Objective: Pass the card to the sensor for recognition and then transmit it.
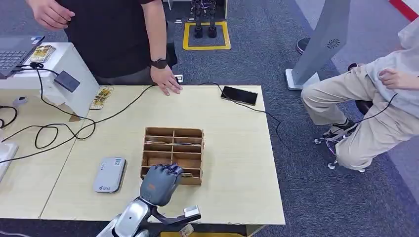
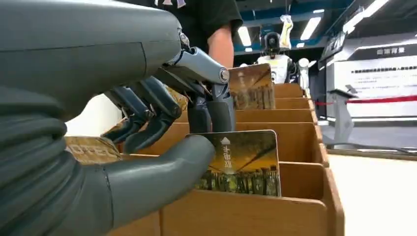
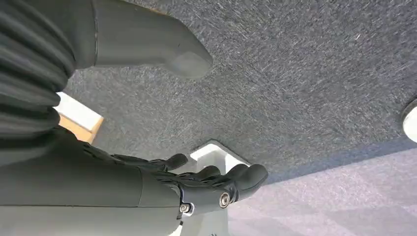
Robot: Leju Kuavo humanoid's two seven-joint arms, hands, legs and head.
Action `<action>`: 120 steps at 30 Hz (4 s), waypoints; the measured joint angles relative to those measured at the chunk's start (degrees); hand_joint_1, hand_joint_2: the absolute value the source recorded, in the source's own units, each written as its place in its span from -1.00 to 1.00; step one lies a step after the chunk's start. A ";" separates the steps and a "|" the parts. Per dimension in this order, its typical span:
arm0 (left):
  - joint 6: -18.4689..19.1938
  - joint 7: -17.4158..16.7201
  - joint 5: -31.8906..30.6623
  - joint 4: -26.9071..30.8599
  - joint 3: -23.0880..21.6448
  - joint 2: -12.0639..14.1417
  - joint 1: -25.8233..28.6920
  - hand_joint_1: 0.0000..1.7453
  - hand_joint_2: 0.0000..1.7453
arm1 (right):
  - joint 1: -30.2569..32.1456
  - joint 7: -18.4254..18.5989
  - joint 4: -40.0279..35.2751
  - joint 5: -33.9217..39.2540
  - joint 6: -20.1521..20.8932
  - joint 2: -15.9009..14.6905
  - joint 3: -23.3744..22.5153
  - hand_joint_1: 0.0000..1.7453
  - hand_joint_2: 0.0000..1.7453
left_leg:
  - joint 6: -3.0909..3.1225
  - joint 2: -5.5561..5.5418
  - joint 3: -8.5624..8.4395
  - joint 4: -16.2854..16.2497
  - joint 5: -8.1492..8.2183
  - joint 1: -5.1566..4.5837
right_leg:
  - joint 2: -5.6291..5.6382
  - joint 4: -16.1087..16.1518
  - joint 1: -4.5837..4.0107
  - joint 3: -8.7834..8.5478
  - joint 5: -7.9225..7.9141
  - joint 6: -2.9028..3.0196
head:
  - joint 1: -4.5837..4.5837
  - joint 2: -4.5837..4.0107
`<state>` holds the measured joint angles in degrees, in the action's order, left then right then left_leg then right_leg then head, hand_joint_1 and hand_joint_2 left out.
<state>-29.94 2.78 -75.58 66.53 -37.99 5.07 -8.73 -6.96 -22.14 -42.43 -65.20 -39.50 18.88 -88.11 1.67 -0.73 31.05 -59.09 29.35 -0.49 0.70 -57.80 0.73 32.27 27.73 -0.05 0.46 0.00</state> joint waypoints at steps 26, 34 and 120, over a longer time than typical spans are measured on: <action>-9.64 4.93 -3.68 8.14 1.11 -0.98 7.19 1.00 1.00 | -0.02 -0.61 0.92 -0.20 0.02 0.00 0.00 -1.00 1.00 | 0.00 -0.01 0.03 0.00 0.00 0.00 | -0.01 0.00 0.00 0.01 0.01 -0.01 | 0.02 0.00; -9.73 23.07 3.64 17.65 10.09 -7.62 11.24 1.00 1.00 | -0.01 -0.48 0.92 -0.63 0.00 0.00 0.00 -1.00 1.00 | 0.00 -0.01 0.03 0.00 0.00 -0.01 | -0.02 0.00 0.01 0.00 0.00 -0.01 | 0.00 0.00; -9.97 26.34 -5.70 18.14 20.70 -11.56 12.91 -1.00 1.00 | -0.10 -1.14 2.60 -2.40 0.02 0.00 0.00 -1.00 1.00 | 0.00 0.00 0.01 0.00 0.00 0.00 | -0.01 0.00 0.00 0.02 0.01 -0.01 | 0.02 0.00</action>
<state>-39.91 29.11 -81.29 84.67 -17.29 -6.49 4.17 -7.07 -23.28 -39.82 -67.60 -39.47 18.88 -88.11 1.67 -0.73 31.07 -59.09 29.36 -0.49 0.69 -57.80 0.74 32.29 27.73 -0.05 0.48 0.00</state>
